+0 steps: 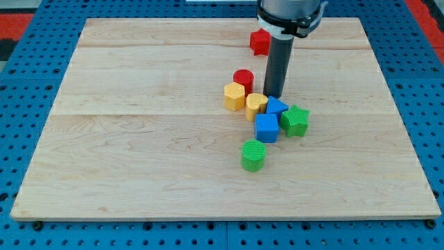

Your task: Move red circle near blue triangle

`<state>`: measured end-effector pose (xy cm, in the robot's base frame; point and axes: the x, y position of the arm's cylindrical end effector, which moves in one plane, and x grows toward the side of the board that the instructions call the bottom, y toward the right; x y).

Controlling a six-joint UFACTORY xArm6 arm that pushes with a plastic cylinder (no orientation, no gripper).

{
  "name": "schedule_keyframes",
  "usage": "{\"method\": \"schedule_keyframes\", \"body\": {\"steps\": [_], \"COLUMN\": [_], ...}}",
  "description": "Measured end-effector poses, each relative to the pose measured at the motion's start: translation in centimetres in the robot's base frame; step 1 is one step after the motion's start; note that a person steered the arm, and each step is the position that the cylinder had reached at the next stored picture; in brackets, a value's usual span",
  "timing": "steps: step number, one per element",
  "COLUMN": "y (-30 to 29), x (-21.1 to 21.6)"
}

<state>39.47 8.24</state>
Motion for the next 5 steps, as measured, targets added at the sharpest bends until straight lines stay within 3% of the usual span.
{"method": "schedule_keyframes", "body": {"steps": [2,3,5], "y": [-2.7,-7.8,-7.9], "x": [-6.3,-7.7,-4.8]}}
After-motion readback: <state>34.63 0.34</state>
